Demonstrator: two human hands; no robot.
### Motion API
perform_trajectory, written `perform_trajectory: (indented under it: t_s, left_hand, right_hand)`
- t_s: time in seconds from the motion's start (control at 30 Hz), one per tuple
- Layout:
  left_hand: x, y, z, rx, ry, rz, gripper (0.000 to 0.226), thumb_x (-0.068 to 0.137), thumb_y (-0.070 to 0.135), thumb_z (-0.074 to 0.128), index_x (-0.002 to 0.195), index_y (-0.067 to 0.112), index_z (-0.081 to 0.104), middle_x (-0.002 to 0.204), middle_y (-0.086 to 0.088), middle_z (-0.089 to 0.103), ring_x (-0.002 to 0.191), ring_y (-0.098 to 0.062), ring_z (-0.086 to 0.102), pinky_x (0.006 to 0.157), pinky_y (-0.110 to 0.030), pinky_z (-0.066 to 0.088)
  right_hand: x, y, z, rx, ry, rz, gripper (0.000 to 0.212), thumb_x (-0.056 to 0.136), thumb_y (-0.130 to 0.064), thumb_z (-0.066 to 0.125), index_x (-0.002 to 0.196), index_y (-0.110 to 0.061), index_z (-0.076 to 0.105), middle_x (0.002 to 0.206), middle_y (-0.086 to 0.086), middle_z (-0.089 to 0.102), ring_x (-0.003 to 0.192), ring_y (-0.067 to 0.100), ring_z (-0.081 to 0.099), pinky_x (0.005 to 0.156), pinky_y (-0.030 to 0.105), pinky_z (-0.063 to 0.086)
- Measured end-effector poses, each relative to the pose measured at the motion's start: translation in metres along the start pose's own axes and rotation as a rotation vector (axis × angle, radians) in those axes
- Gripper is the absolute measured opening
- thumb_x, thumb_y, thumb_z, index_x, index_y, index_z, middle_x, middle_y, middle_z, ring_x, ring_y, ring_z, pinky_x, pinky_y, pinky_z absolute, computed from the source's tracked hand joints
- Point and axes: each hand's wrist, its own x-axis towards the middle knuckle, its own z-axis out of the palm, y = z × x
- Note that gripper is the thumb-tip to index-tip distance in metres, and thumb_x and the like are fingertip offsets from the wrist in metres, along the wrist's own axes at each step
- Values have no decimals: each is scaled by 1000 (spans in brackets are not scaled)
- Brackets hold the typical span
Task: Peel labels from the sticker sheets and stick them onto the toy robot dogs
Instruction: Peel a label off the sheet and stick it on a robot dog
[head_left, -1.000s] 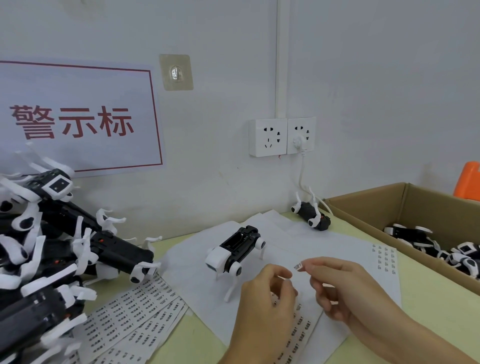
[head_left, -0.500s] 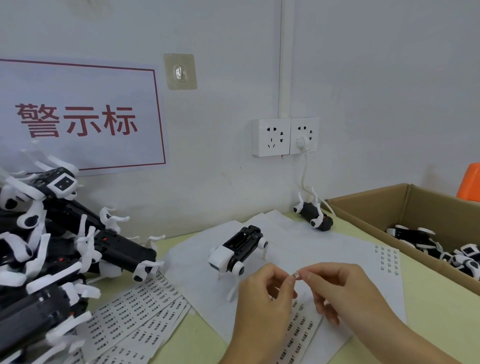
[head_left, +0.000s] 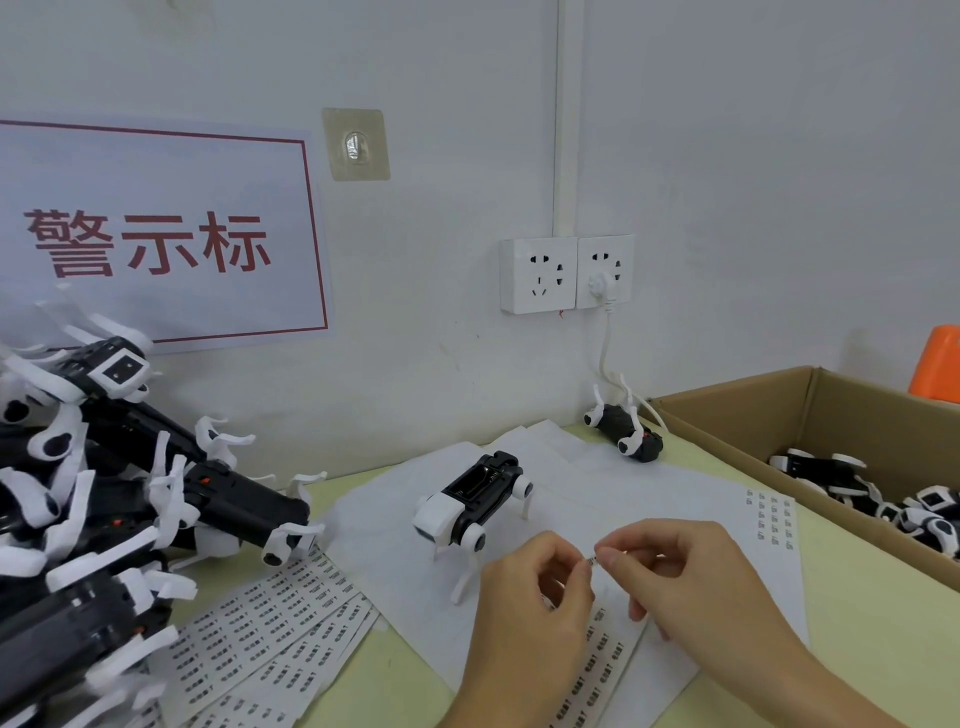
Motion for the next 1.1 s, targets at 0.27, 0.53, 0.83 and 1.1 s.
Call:
perform_trajectory:
  t_s: [0.27,0.53,0.83,1.1]
  left_hand:
    - [-1,3,-1,12,16,42,19,88,31,58,75,24,70,66,3,69,64,-16,64,55,-22,50]
    - [-7,8,-2,201,126,178,25,86,32,42,85,19,63,47,4,49,43,-12,46,44,-22,37]
    - [9,12,-21,1003,259,276,51,65,21,77,114,13,69,120,-13,66,111,-38,62,82,-49,56]
    - [15,-15,-37,821,282,-59,64,94,42,59,138,35,13,150,4,14,110,-18,53,81,-28,48]
  right_hand:
    - [1,2,1,-21,-11,5,22,88,-15,72,69,-25,76,64,-1,69,48,9,61,46,11,43]
    - [5,9,1,-26,51,44,20,91,-16,69,72,-22,74,65,-8,67,44,9,60,48,10,44]
    - [7,14,2,-97,12,70,19,92,-19,68,75,-24,73,71,-10,68,47,11,61,58,22,50]
    - [8,17,4,-101,14,65,19,91,-20,69,74,-25,73,72,-10,68,49,10,60,54,18,47]
